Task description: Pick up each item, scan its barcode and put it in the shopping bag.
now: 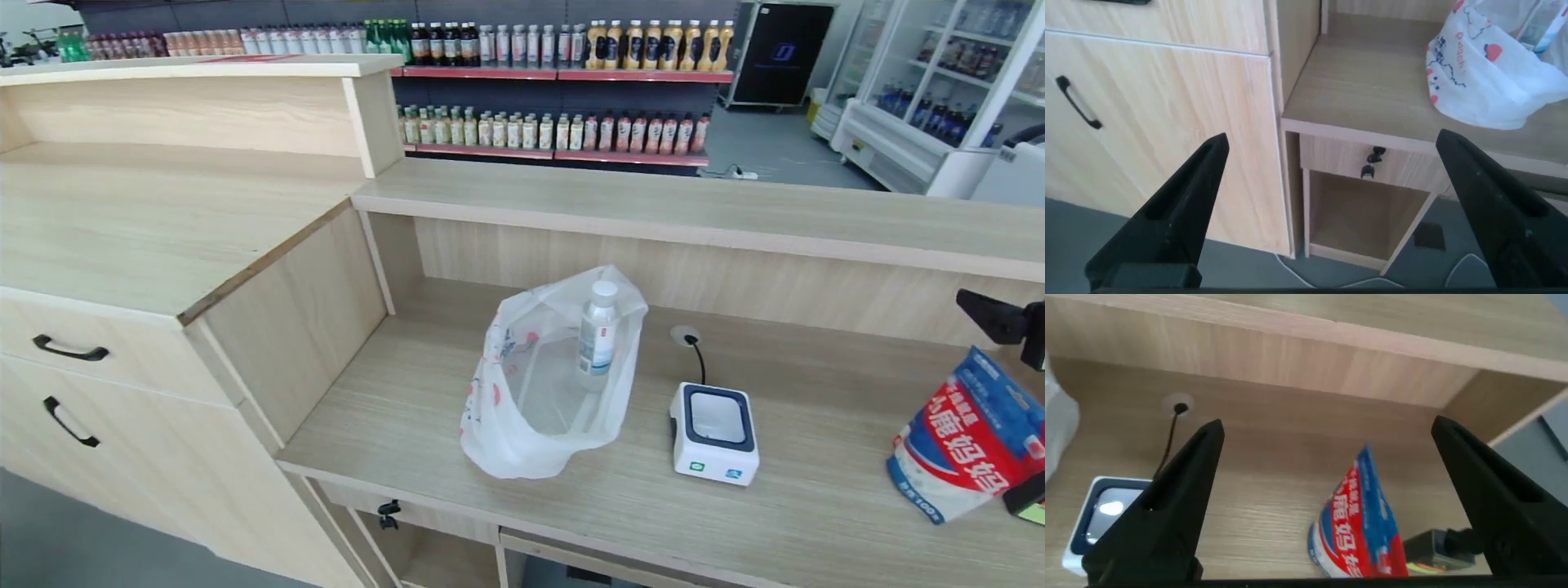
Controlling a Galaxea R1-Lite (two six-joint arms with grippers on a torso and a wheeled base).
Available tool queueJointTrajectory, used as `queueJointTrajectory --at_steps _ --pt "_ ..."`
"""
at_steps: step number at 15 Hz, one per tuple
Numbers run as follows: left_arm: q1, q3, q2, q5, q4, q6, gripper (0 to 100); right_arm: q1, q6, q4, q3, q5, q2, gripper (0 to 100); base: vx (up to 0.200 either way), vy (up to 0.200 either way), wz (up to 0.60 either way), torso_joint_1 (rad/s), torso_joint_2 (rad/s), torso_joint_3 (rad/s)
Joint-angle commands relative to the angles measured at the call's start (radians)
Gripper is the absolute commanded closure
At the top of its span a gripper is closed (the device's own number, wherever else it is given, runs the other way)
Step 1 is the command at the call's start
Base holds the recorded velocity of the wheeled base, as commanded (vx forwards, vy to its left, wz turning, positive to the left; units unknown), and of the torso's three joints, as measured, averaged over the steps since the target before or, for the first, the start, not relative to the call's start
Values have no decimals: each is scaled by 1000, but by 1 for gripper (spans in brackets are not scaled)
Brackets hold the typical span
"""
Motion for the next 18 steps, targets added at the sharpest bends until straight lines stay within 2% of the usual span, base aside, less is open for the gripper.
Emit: queueJointTrajectory --at_steps 1,3,4,5,6,7,9,10,12,14,18 --pt "1 0 0 0 -1 0 0 -29 97 105 -146 -38 83 0 0 0 0 -163 393 251" --pt "1 0 0 0 -1 0 0 -51 119 107 -184 39 131 0 0 0 0 -58 168 102" --pt "1 0 0 0 -1 0 0 -80 120 119 -238 147 180 0 0 0 0 -27 71 46" --pt "1 0 0 0 -1 0 0 -78 120 162 -276 161 206 0 0 0 0 0 0 0" --pt "1 0 0 0 -1 0 0 -75 120 204 -296 163 213 0 0 0 0 0 0 0" --pt "1 0 0 0 -1 0 0 -71 122 337 -358 163 233 0 0 0 0 0 0 0" --pt "1 0 0 0 -1 0 0 -75 123 506 -428 152 256 0 0 0 0 0 0 0" --pt "1 0 0 0 -1 0 0 -80 125 536 -439 150 262 0 0 0 0 0 0 0" --pt "1 0 0 0 -1 0 0 -83 160 538 -436 135 284 0 0 0 0 0 0 0" --pt "1 0 0 0 -1 0 0 -83 266 543 -440 74 339 0 0 0 0 0 0 0" --pt "1 0 0 0 -1 0 0 -115 275 541 -419 77 422 0 0 0 0 0 0 0"
